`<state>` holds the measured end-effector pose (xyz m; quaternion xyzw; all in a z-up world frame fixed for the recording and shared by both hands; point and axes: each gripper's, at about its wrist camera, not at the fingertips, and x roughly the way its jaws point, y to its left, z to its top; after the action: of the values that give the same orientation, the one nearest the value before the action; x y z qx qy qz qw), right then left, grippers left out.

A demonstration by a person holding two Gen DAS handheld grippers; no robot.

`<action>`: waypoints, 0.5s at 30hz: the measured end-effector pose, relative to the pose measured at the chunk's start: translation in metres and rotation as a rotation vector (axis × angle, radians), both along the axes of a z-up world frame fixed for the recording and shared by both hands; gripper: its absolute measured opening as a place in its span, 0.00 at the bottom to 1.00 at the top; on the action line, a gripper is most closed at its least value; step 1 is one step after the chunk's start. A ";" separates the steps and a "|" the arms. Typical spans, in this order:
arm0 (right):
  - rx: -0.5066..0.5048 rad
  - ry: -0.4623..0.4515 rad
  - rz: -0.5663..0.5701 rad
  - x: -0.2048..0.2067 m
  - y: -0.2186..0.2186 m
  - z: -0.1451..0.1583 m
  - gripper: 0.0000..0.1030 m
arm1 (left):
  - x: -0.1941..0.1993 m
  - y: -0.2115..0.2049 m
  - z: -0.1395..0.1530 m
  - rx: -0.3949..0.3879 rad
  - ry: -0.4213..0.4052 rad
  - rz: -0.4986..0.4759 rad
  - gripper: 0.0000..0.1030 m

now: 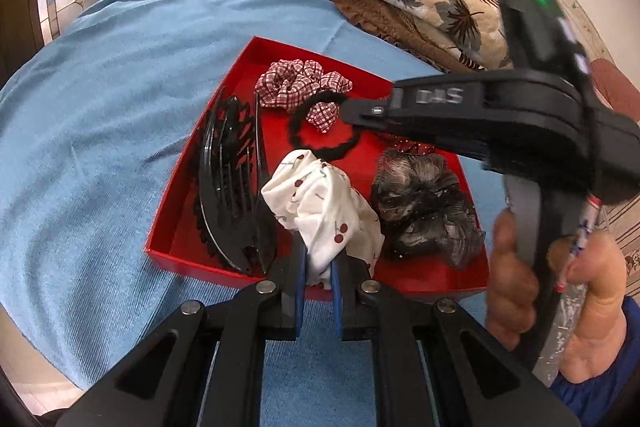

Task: Organize jewelry
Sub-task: 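Carry the white scrunchie toward the red tray with the left tool while the right tool carries the hair tie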

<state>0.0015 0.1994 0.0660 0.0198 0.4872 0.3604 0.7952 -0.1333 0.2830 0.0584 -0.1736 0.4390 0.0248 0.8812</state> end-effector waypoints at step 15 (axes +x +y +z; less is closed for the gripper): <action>-0.066 0.011 0.005 0.003 0.022 -0.015 0.09 | -0.005 0.003 0.006 -0.061 -0.061 -0.009 0.55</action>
<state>0.0045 0.2211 0.0513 -0.0057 0.5030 0.3459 0.7920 -0.1387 0.2858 0.0647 -0.1988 0.4135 0.0021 0.8885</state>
